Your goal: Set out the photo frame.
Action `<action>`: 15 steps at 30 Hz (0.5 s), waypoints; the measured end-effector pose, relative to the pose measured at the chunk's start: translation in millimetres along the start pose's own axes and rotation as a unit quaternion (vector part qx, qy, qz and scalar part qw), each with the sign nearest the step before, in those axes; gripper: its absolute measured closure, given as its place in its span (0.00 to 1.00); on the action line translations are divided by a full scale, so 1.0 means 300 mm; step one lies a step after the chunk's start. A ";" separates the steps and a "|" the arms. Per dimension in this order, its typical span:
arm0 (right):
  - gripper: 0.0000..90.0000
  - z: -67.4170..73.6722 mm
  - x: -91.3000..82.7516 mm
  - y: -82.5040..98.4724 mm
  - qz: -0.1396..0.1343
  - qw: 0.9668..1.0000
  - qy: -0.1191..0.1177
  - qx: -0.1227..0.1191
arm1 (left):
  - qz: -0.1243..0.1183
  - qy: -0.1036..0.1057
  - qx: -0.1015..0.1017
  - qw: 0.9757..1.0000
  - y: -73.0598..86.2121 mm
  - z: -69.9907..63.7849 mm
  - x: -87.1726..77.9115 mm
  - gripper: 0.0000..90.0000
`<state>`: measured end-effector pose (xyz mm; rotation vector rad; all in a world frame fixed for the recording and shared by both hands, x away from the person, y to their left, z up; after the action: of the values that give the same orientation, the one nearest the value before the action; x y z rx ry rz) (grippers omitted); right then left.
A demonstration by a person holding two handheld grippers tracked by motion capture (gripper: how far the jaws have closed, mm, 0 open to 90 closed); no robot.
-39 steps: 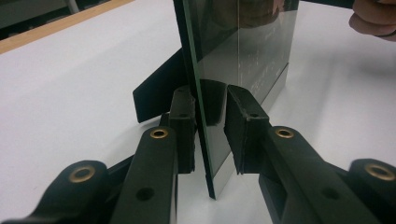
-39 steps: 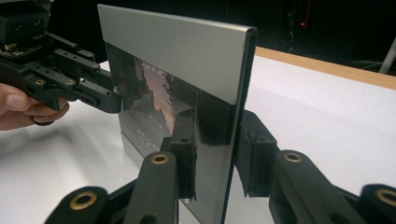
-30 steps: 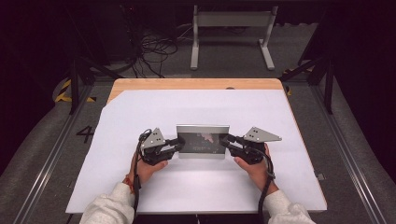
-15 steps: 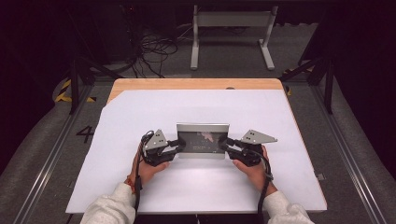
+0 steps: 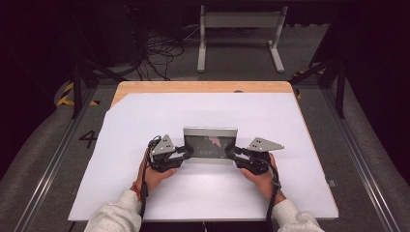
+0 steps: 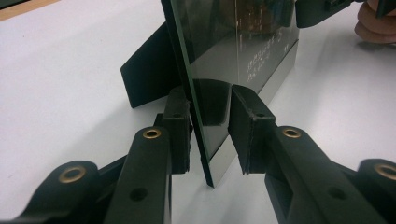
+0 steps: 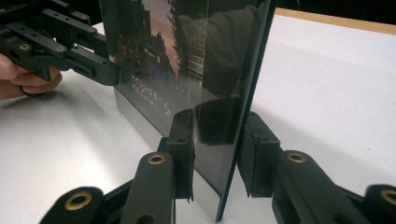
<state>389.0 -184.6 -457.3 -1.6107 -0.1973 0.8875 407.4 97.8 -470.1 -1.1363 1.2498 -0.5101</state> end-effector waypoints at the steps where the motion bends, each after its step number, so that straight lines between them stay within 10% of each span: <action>1: 0.77 0.001 0.000 0.000 0.000 1.000 0.000 0.000 | 0.000 0.000 0.000 1.000 0.001 0.000 0.002 0.77; 15: 0.76 0.004 0.006 0.008 0.031 0.999 0.000 -0.017 | 0.016 -0.007 0.004 1.000 0.007 -0.006 0.010 0.75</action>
<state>388.7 -183.3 -460.2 -1.6568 -0.1633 0.9361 406.1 95.5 -473.1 -1.1103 1.2513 -0.4817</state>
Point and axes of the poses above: each handheld gripper's, and its own axes: x roughly forward along the jaws, y roughly out of its underside, z roughly to its left, the point moved 3 cm from there along x, roughly forward along the jaws, and after that the axes turned 8 degrees about y, right-handed, at the moved point
